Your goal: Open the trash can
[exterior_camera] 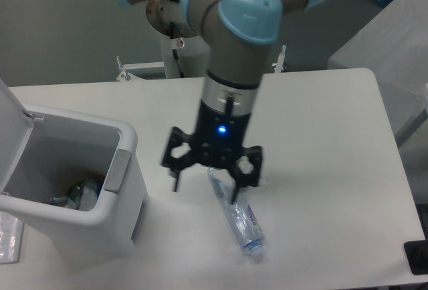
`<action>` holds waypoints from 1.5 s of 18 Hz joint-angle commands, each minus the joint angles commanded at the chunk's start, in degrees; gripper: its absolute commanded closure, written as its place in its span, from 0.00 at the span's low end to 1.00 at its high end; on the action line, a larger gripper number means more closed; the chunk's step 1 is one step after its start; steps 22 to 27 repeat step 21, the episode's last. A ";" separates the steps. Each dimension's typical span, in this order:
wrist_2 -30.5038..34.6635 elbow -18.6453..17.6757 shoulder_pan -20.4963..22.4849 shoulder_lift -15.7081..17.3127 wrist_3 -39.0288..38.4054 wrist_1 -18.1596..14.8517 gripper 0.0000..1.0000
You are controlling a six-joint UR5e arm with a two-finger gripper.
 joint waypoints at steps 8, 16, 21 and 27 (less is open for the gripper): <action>7.75 0.70 8.00 -5.37 15.36 -1.05 0.00; 10.74 0.88 12.22 -9.41 36.92 -0.35 0.00; 14.86 0.53 12.84 -9.94 39.11 -0.53 0.00; 14.86 0.53 12.84 -9.94 39.11 -0.53 0.00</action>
